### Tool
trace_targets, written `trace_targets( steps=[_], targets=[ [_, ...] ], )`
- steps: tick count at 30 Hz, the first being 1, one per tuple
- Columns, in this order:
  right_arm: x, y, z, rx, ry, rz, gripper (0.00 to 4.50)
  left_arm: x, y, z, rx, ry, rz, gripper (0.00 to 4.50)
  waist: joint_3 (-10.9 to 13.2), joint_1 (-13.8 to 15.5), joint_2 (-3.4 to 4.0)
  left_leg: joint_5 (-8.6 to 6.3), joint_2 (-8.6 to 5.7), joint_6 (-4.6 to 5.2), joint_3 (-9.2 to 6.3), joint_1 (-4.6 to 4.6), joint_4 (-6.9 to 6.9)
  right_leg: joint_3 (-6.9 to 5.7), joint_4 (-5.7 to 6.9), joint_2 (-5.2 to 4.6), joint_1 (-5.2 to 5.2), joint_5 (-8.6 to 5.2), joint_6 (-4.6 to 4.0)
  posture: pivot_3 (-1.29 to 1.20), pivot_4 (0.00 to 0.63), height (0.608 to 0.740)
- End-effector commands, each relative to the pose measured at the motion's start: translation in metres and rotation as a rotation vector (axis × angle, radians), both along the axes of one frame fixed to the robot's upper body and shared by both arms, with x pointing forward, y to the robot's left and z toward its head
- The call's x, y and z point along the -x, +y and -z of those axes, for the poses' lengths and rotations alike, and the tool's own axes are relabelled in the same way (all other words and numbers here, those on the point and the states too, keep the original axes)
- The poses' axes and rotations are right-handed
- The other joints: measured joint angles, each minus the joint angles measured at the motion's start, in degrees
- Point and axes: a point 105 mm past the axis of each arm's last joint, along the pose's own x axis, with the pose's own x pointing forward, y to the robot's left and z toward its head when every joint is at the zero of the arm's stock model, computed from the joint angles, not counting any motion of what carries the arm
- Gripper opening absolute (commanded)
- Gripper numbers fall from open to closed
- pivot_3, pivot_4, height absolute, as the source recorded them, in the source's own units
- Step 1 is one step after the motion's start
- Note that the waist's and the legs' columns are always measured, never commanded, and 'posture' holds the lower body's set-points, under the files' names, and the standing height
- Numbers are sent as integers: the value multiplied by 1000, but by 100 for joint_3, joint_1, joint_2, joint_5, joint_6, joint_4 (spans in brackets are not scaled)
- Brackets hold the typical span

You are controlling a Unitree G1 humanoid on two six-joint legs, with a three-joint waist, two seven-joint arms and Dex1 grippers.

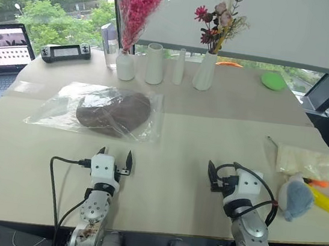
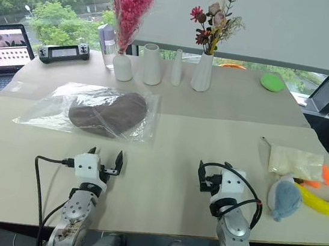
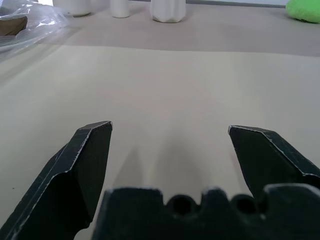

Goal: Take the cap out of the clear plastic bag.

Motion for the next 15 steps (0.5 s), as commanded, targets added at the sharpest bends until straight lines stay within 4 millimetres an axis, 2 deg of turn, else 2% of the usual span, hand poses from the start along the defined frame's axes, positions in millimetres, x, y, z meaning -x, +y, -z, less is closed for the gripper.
trace_targets(
  steps=[1, 4, 10, 12, 15],
  targets=[
    [4, -8, -10, 10, -37, 21, 4459, 0, -13, 14, 29, 58, 54, 4500, 0, 0, 0, 0, 0, 0, 0, 0, 0, 0, 0, 0, 0, 0, 0, 0, 150, 740],
    [9, -7, -12, 66, -5, -79, 4459, -5, -46, -3, -18, -12, 178, 4500, -1, 73, 3, 0, -3, 0, -1, 1, 1, -3, -2, -3, -5, 0, 0, 0, 150, 740],
    [13, 15, -35, 67, 59, -366, 4459, -3, -86, -53, -551, -174, 266, 4500, 11, 93, -16, 0, -8, -1, -1, -8, 10, 2, -5, -4, 0, 0, 1, 0, 150, 740],
    [16, 24, -37, 80, 91, -442, 4459, -1, -90, -63, -626, -198, 233, 4500, 11, 94, -17, 0, -7, 0, -2, -11, 8, 3, 0, -1, -5, 1, 1, 0, 150, 740],
    [22, 36, -39, 96, 128, -521, 4459, 0, -82, -79, -767, -228, 173, 4500, 11, 91, -17, 1, -4, 1, -4, -11, -4, 2, -3, 3, -8, -2, -2, 0, 150, 740]
  ],
)
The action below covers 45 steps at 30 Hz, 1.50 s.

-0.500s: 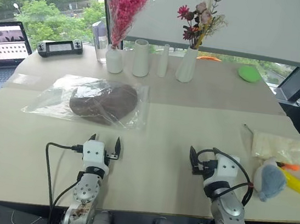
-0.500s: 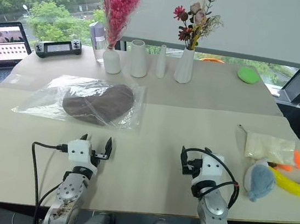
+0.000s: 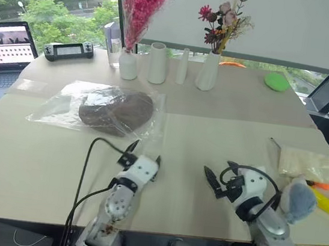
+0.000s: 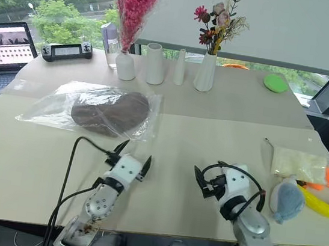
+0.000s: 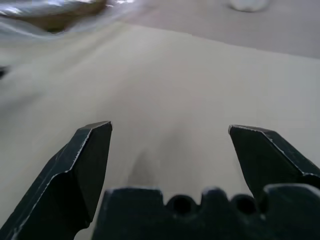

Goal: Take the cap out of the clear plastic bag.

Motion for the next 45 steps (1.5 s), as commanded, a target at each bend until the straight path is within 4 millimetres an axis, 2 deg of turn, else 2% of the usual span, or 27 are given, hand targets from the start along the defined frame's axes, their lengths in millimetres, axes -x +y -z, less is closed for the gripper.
trace_targets(
  steps=[1, 7, 10, 13, 16, 20, 24, 27, 31, 34, 40, 45],
  targets=[
    [8, 18, -11, -7, 11, -103, 4459, 2, 10, -26, -163, -108, -74, 4500, 0, 5, 0, 0, 0, 1, 0, 0, -5, 0, 0, 1, -3, -2, -2, 0, 150, 740],
    [16, 28, -19, -12, 44, -161, 4459, 6, 35, -53, -301, -191, -180, 4500, 3, 50, -5, 4, -2, 6, -5, -12, -8, -1, -4, 2, -8, -10, -1, 0, 150, 740],
    [14, 28, -22, -17, 45, -161, 4459, 8, 40, -58, -340, -191, -194, 4500, 8, 60, -13, 2, -3, 4, -5, -18, -1, -2, -8, -1, -7, -9, 2, 0, 150, 740],
    [12, 30, -25, -13, 38, -174, 4459, 6, 49, -48, -384, -131, -224, 4500, 10, 59, -17, 2, -3, 3, -5, -20, 3, -2, -7, -2, -7, -7, 3, 0, 150, 740],
    [2, 33, -38, -7, -18, -182, 4459, 0, 52, -25, -333, -23, -180, 4500, 10, 45, -17, 2, -2, 4, -5, -20, 3, -3, -5, -1, -8, -7, 3, 0, 150, 740],
    [-8, 38, -54, 8, -92, -219, 4459, -4, 32, 10, -256, 89, -90, 4500, 11, 55, -18, 12, -1, 19, -6, -19, 5, -5, -2, 0, -7, -6, 5, 0, 150, 740],
    [-13, 43, -70, -48, -135, -276, 4459, -2, 26, 20, -124, 119, -71, 4500, 14, 71, -24, 28, -3, 46, -8, -32, 8, -5, -3, 0, -8, -4, 14, 0, 150, 740],
    [-14, 48, -71, -59, -124, -342, 4459, 0, 16, 23, -66, 128, -20, 4500, 14, 70, -24, 29, -2, 48, -10, -33, 8, -6, 0, 1, -9, 4, 27, 0, 150, 740],
    [-16, 51, -69, -75, -107, -375, 4459, 4, 16, 20, 13, 121, -51, 4500, 14, 68, -24, 30, -2, 49, -12, -33, 9, -6, 4, 3, -8, 5, 27, 0, 150, 740],
    [-20, 53, -66, -72, -95, -394, 4459, 7, 42, 12, 161, 102, -130, 4500, 14, 46, -24, 30, -1, 50, -11, -33, 14, -5, 4, 3, -8, 4, 26, 0, 150, 740],
    [-24, 59, -64, -91, -92, -418, 4459, 21, 106, -21, 455, -35, -259, 4500, 14, 40, -24, 30, 5, 49, -12, -27, 14, -6, 16, 8, -9, -1, 10, 0, 150, 740],
    [-26, 60, -64, -97, -90, -419, 4459, 28, 121, -33, 529, -68, -243, 4500, 14, 77, -24, 30, 2, 49, -11, -29, 31, -6, 13, 6, -1, -1, 11, 0, 150, 740]
  ],
)
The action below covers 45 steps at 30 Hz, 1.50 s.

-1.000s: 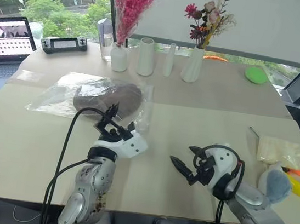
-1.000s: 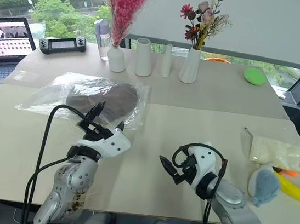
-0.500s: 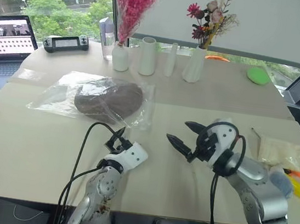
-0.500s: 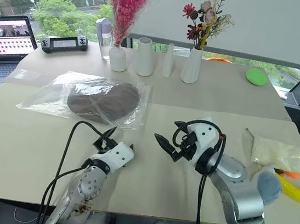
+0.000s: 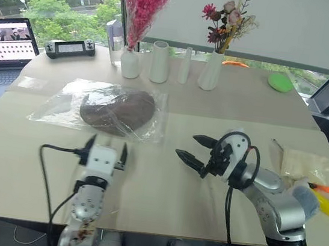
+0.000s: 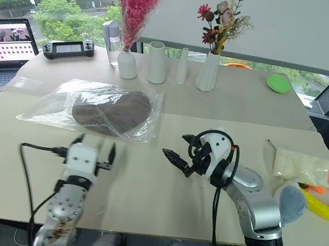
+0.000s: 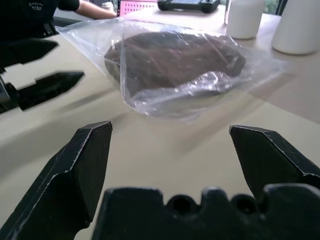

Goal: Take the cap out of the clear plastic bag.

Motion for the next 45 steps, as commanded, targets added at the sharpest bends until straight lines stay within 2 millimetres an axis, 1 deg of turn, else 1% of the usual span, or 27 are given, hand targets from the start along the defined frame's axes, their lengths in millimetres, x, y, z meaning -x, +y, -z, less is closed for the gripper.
trace_targets(
  steps=[1, 2, 3, 4, 5, 6, 7, 8, 9, 10, 11, 12, 13, 16, 23, 25, 29, 31, 32, 35, 36, 37, 38, 39, 41, 43, 45],
  targets=[
    [0, 1, -11, -16, -52, -10, 4459, -6, -3, -8, 62, -59, 32, 4500, 0, 5, 0, 0, 0, 0, 0, -4, 10, 0, 0, 0, 0, 0, 0, 0, 150, 740],
    [-1, 0, -10, -15, -53, -6, 4459, -41, 62, -14, -3, 11, 24, 4500, 1, 12, 1, -1, 1, 1, 0, -7, 22, 0, 1, 0, 3, 1, 1, 0, 150, 740],
    [-1, -1, -10, -14, -53, -2, 4459, -58, 125, -43, 13, 10, -17, 4500, 8, 58, -4, -1, 0, 0, -1, -7, 29, -2, 5, -2, 4, 2, 3, 0, 150, 740],
    [-1, -2, -9, -13, -54, 3, 4459, -62, 173, -72, 69, -24, -42, 4500, 47, 65, -65, -2, 5, 1, -4, -2, 35, -22, 41, 0, -2, -3, -1, 0, 150, 740],
    [-1, -3, -9, -12, -54, 7, 4459, -60, 203, -87, 121, -53, -41, 4500, 84, -17, -121, -12, 15, -16, -27, -11, 46, -29, 110, 23, -65, -5, -40, 0, 150, 740],
    [-1, -4, -9, -12, -54, 9, 4459, -62, 214, -80, 146, -42, -30, 4500, 96, -88, -141, -23, 27, -34, -87, -38, 36, -28, 93, 76, -103, 22, -80, 0, 150, 740],
    [-1, -4, -8, -12, -55, 13, 4459, -64, 222, -74, 161, -36, -18, 4500, 98, -150, -128, -19, 33, -28, -167, -44, 33, -45, 44, 103, -106, 47, -100, 0, 150, 740],
    [-1, -4, -8, -11, -56, 16, 4459, -66, 225, -70, 166, -35, -5, 4500, 92, -179, -78, -4, 11, -3, -215, -2, 46, -86, -11, 65, -53, 117, -97, 0, 150, 740],
    [0, -5, -8, -11, -57, 20, 4459, -68, 227, -66, 168, -35, 5, 4500, 74, -180, -24, -21, -15, -30, -207, 63, 44, -116, -31, 16, 25, 121, -78, 0, 150, 740],
    [0, -5, -7, -10, -57, 22, 4459, -70, 227, -62, 166, -36, 15, 4500, 54, -159, 27, -30, -54, -40, -191, 103, 34, -118, -34, -32, 48, 85, -41, 0, 150, 740],
    [1, -6, -7, -9, -58, 25, 4459, -72, 225, -60, 161, -38, 24, 4500, 49, -134, 38, -46, -100, -50, -162, 125, 8, -109, -27, -88, 44, 69, -18, 0, 150, 740],
    [2, -6, -8, -8, -58, 28, 4459, -75, 223, -57, 153, -37, 33, 4500, 53, -89, 31, -49, -111, -54, -145, 125, -15, -109, -17, -107, 52, 57, -9, 0, 150, 740],
    [2, -6, -8, -7, -59, 30, 4459, -76, 221, -56, 145, -37, 41, 4500, 55, -39, -5, -43, -108, -46, -139, 120, -26, -111, -15, -106, 40, 52, -9, 0, 150, 740],
    [2, -7, -8, -6, -59, 40, 4459, -79, 221, -53, 142, -35, 48, 4500, 62, -9, -111, -30, -79, -28, -175, 41, -23, -142, 0, -67, -23, 89, -30, 0, 150, 740],
    [3, -7, -7, -4, -58, 46, 4459, -84, 219, -54, 130, -38, 67, 4500, 60, -11, -117, -39, -73, -43, -188, 31, -27, -155, -3, -58, -27, 86, -35, 0, 150, 740],
    [3, -7, -6, -1, -56, 47, 4459, -85, 215, -60, 94, -43, 89, 4500, 61, -9, -116, -39, -73, -43, -187, 43, -26, -155, -2, -59, -15, 85, -36, 0, 150, 740],
    [3, -8, -4, 4, -48, 38, 4459, -90, 184, -88, -124, -28, 270, 4500, 61, -1, -116, -37, -71, -44, -188, 44, -21, -157, -1, -56, -14, 83, -36, 0, 150, 740],
    [2, -7, -3, 9, -44, 26, 4459, -90, 170, -106, -285, 2, 352, 4500, 61, -2, -117, -35, -70, -46, -188, 44, -19, -157, 1, -57, -13, 85, -38, 0, 150, 740],
    [2, -7, -3, 12, -42, 20, 4459, -89, 162, -112, -360, 21, 400, 4500, 61, -3, -117, -35, -68, -48, -188, 43, -19, -158, -1, -55, -14, 85, -37, 0, 150, 740],
    [0, -7, -2, 20, -42, 13, 4459, -85, 142, -121, -443, 38, 499, 4500, 63, -4, -107, -34, -67, -47, -187, 45, -20, -157, -2, -56, -13, 85, -39, 0, 150, 740],
    [0, -7, -1, 20, -42, 11, 4459, -83, 128, -111, -538, 80, 566, 4500, 64, -4, -101, -34, -69, -47, -185, 47, -20, -155, -1, -59, -11, 84, -40, 0, 150, 740],
    [-1, -7, -1, 21, -42, 9, 4459, -79, 113, -94, -672, 145, 639, 4500, 64, -4, -97, -34, -70, -47, -183, 47, -20, -154, -2, -60, -11, 84, -40, 0, 150, 740],
    [-1, -7, -1, 21, -43, 8, 4459, -74, 104, -77, -750, 198, 704, 4500, 64, -3, -91, -34, -71, -47, -182, 47, -20, -153, -2, -62, -11, 83, -40, 0, 150, 740],
    [-2, -6, -1, 21, -44, 8, 4459, -66, 94, -51, -887, 280, 786, 4500, 60, -14, -77, -34, -72, -47, -182, 47, -21, -153, -1, -62, -11, 81, -41, 0, 150, 740],
    [-2, -5, -1, 21, -46, 7, 4459, -55, 85, -18, -1052, 381, 890, 4500, 62, -27, -63, -35, -75, -46, -166, 61, -33, -144, -2, -72, -8, 76, -46, 0, 150, 740],
    [-2, -5, 0, 21, -46, 10, 4459, -52, 84, -5, -1126, 420, 925, 4500, 65, -20, -69, -35, -71, -46, -163, 63, -42, -144, 1, -68, -16, 72, -51, 0, 150, 740],
    [-1, -7, 2, 25, -43, 19, 4459, -57, 83, 1, -1196, 415, 916, 4500, 66, 18, -71, -35, -47, -46, -168, 47, -33, -146, 4, -40, -24, 70, -57, 0, 150, 740]
  ],
)
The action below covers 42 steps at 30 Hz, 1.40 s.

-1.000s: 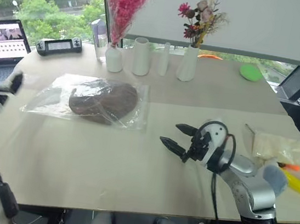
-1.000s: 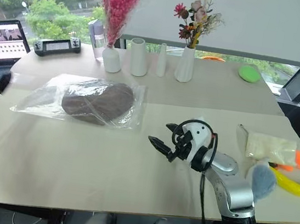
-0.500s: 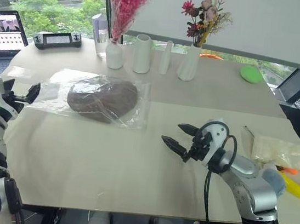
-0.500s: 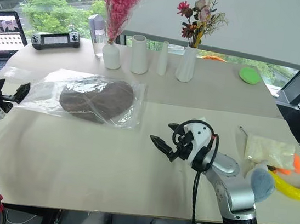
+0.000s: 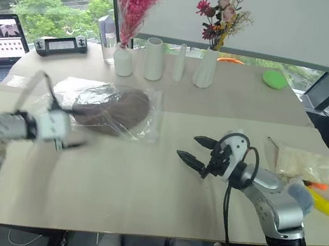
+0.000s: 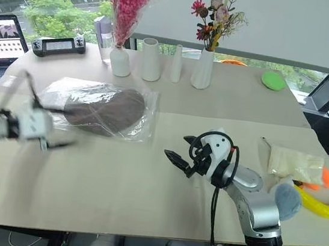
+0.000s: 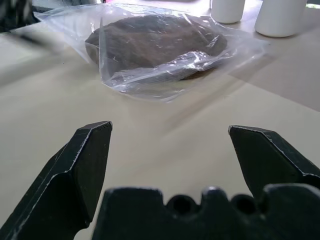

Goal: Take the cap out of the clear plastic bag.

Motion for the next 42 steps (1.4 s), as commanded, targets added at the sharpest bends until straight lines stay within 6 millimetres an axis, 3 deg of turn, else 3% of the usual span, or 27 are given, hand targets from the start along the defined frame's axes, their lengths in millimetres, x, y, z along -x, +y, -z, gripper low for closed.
trace_targets(
  steps=[1, 8, 14, 19, 30, 33, 37, 38, 39, 42],
  targets=[
    [3, -1, -8, 0, -57, 2, 4459, -11, 1, -9, -144, -108, 55, 4500, 0, 41, -1, 0, 22, 0, -2, -2, 10, -1, -3, 21, 4, 1, 0, 0, 150, 740],
    [3, -7, -7, 9, -69, 41, 4459, -35, -8, -3, -259, -192, 77, 4500, 3, 94, 10, 0, 46, 0, 14, 28, 14, -4, 12, 35, 16, -5, 8, 0, 150, 740],
    [7, -12, -10, 17, -81, 79, 4459, -63, -33, -10, -241, -305, 59, 4500, 0, 193, 18, 2, 48, 2, 26, 33, 20, -3, 21, 33, 23, -7, 0, 0, 150, 740],
    [9, -13, -12, 22, -85, 94, 4459, -84, -42, -11, -241, -380, -2, 4500, 0, 217, 19, 2, 51, 2, 30, 23, 72, -1, 56, 32, 20, -7, 18, 0, 150, 740],
    [8, -10, -14, 35, -83, 101, 4459, -96, -61, 31, -234, -331, -76, 4500, -26, 300, 63, 0, 48, -2, 30, 30, 81, 0, 63, 29, 28, -23, -8, 0, 150, 740],
    [7, -10, -15, 40, -83, 102, 4500, -97, -63, 39, -217, -318, -111, 3865, -37, 324, 81, -5, 47, -11, 30, 36, 83, 0, 65, 29, 35, -24, -8, 0, 150, 740],
    [7, -10, -16, 41, -84, 105, 4500, -98, -67, 40, -192, -329, -123, 2358, -37, 328, 81, -22, 47, -38, 30, 36, 84, 0, 65, 29, 35, -24, -8, 0, 150, 740],
    [7, -10, -15, 42, -84, 105, 4500, -99, -69, 39, -185, -333, -123, 2190, -37, 326, 81, -22, 47, -38, 30, 35, 84, -1, 65, 29, 35, -24, -8, 0, 150, 740],
    [7, -10, -15, 43, -82, 105, 4500, -98, -70, 39, -174, -333, -120, 1563, -37, 325, 81, -22, 47, -38, 29, 35, 84, -1, 65, 29, 34, -24, -8, 0, 150, 740],
    [10, -10, -11, 49, -70, 104, 4500, -98, -72, 36, -138, -336, -124, 633, -38, 322, 84, -20, 47, -35, 29, 30, 83, -1, 64, 30, 31, -24, -6, 0, 150, 740]
  ],
)
